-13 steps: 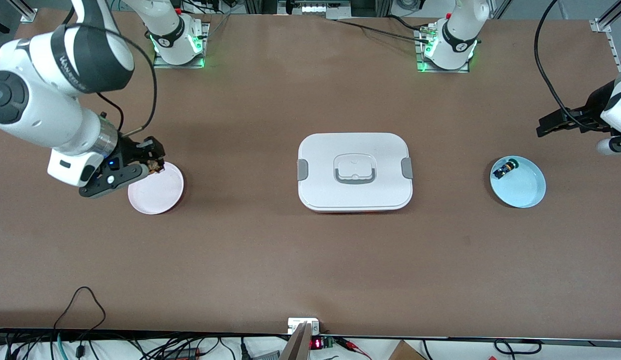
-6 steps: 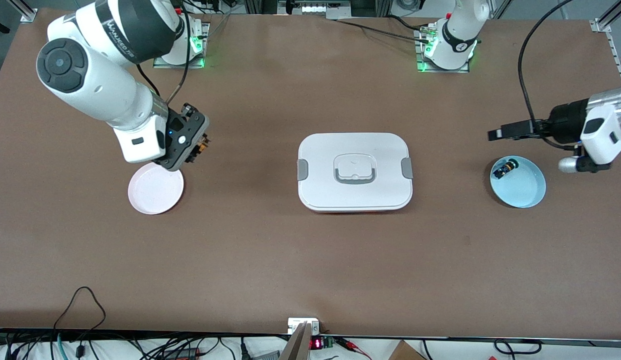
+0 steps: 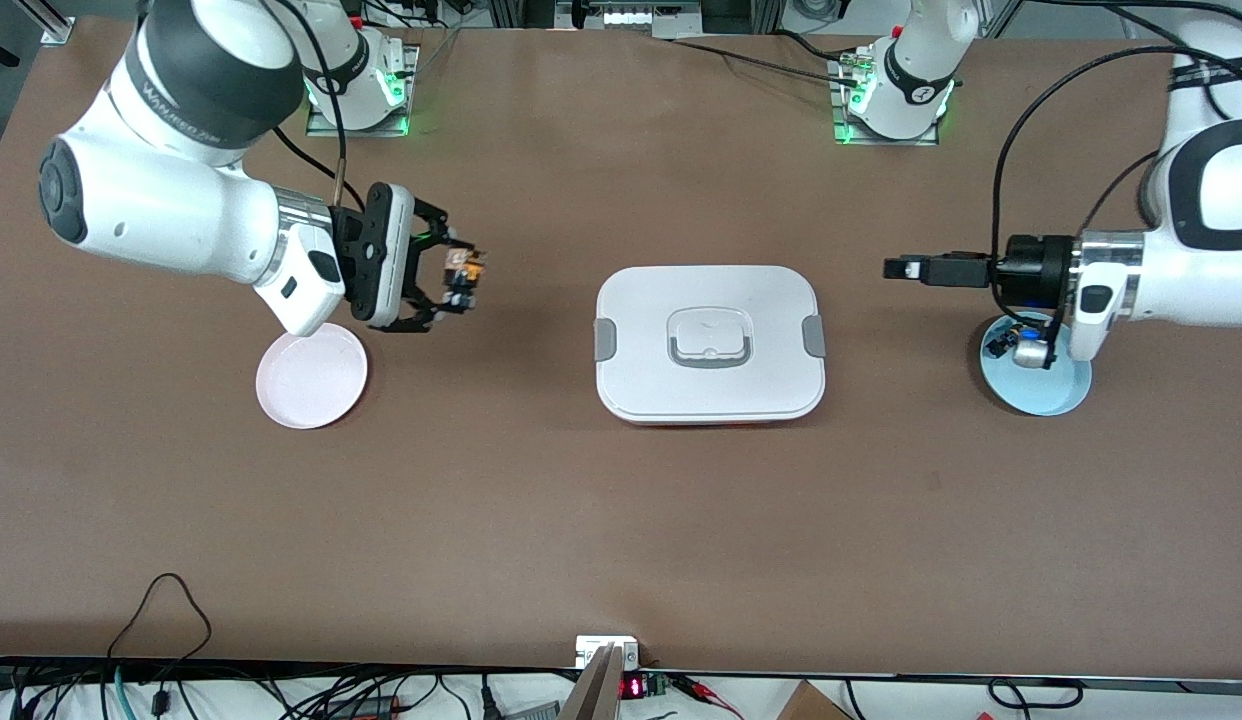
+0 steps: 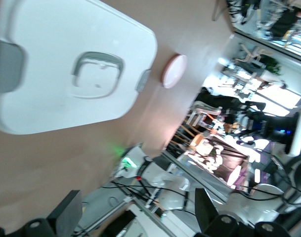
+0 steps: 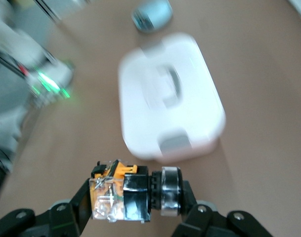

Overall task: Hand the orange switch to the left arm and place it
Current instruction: 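Carry the switch above the box while the left gripper approaches it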

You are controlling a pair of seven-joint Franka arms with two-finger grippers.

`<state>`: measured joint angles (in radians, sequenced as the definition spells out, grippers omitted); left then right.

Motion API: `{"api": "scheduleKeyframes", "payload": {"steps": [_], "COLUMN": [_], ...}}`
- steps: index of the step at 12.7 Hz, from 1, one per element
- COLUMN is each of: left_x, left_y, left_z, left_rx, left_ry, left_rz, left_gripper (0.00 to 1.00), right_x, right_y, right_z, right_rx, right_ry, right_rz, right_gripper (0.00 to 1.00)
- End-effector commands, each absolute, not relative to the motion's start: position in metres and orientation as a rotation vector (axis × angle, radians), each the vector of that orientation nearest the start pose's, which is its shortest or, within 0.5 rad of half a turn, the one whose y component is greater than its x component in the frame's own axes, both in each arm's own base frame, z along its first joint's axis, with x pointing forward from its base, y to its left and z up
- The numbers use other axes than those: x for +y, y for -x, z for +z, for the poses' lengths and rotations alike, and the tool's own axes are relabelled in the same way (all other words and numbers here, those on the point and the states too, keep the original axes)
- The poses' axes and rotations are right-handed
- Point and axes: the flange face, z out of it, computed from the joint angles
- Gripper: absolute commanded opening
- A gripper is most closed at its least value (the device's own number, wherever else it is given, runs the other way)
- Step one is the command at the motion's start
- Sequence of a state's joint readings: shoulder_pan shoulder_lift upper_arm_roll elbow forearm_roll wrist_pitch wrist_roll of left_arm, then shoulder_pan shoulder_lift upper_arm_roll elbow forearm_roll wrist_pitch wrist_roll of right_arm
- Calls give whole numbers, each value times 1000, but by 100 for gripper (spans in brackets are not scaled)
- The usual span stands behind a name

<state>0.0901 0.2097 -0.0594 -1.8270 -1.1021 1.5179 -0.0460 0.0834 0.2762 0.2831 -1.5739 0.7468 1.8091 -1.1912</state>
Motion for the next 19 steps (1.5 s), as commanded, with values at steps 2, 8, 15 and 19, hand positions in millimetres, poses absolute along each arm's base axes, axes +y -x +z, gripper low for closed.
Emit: {"api": "scheduleKeyframes", "payload": {"steps": [2,8,15,19], "left_x": [-142,-271,-353,-356], "left_y": [-578,-561,-517,-519], "left_z": [429,468,476,483], "left_rx": [371,510,628,628], "left_ry": [-1759,-1544,-1520,-1493], "left_rz": [-484,-343,-311,-311], "left_gripper": [100,100,100,100], "right_x": [284,335,350,363], "right_y": [-593,-588,-580,-573], "right_z": [513,486,483,480], "right_rx": [-1300,-1053,-921,-916], "right_ry": [1639,1436,1369,1370], "right_rz": [-605,-791,-806,-784], "right_gripper": [22,22,22,22]}}
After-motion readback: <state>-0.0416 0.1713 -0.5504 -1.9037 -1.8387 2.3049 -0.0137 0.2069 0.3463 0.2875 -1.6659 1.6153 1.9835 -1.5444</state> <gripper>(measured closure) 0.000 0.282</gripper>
